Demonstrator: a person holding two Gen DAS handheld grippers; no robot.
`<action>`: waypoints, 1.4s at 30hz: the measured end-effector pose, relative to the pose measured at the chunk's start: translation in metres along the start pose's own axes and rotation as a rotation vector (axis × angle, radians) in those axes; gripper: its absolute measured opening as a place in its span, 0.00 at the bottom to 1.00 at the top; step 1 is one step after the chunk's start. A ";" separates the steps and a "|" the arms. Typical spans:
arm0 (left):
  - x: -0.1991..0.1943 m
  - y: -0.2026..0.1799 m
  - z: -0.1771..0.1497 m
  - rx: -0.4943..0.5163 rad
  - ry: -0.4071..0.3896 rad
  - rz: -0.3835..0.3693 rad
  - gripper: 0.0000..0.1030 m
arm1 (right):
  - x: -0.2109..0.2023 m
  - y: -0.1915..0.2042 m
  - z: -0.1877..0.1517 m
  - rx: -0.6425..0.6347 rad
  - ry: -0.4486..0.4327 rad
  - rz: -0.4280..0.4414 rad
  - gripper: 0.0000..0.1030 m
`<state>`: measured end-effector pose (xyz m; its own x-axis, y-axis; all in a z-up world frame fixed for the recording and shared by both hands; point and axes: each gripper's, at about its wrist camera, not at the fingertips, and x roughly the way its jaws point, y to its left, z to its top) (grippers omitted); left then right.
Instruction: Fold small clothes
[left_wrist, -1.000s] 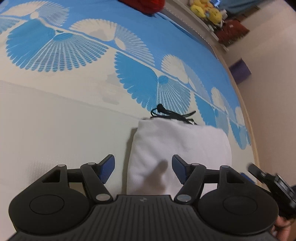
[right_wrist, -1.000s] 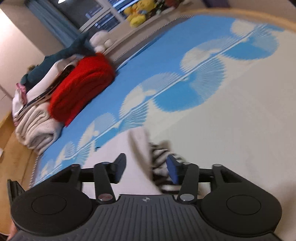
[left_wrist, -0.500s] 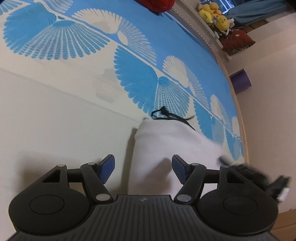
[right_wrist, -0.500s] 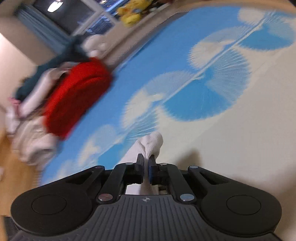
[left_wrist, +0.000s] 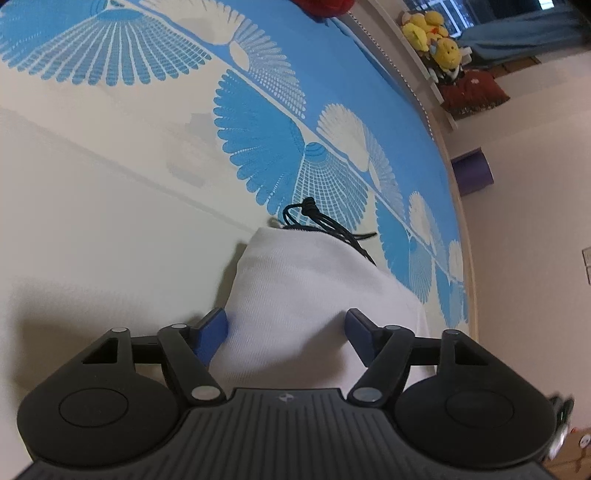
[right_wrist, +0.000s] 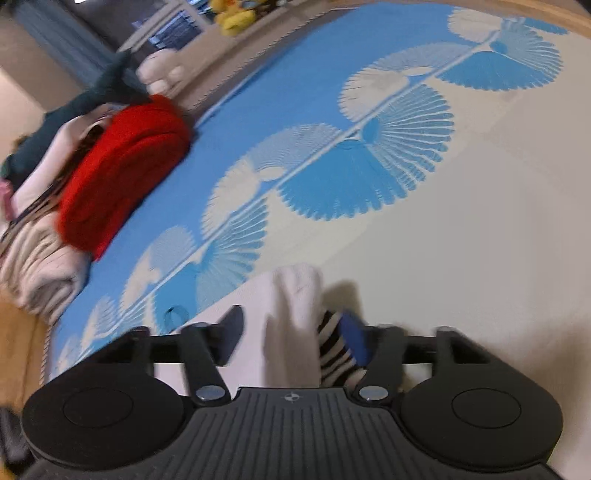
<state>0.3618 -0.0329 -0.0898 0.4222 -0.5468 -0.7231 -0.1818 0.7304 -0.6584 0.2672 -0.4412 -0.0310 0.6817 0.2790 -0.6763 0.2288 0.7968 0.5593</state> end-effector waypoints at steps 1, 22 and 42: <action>0.004 0.002 0.002 -0.017 -0.002 -0.001 0.74 | -0.003 -0.001 -0.003 -0.025 0.030 0.010 0.61; -0.017 -0.015 -0.005 0.052 -0.110 0.042 0.69 | 0.004 -0.013 -0.033 -0.192 0.147 -0.157 0.19; -0.015 -0.022 -0.088 0.497 0.310 0.168 0.86 | -0.013 -0.044 -0.059 -0.252 0.288 -0.204 0.04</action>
<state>0.2815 -0.0768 -0.0831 0.1320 -0.4465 -0.8850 0.2442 0.8799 -0.4075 0.2069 -0.4478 -0.0749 0.4100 0.2120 -0.8871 0.1375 0.9471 0.2899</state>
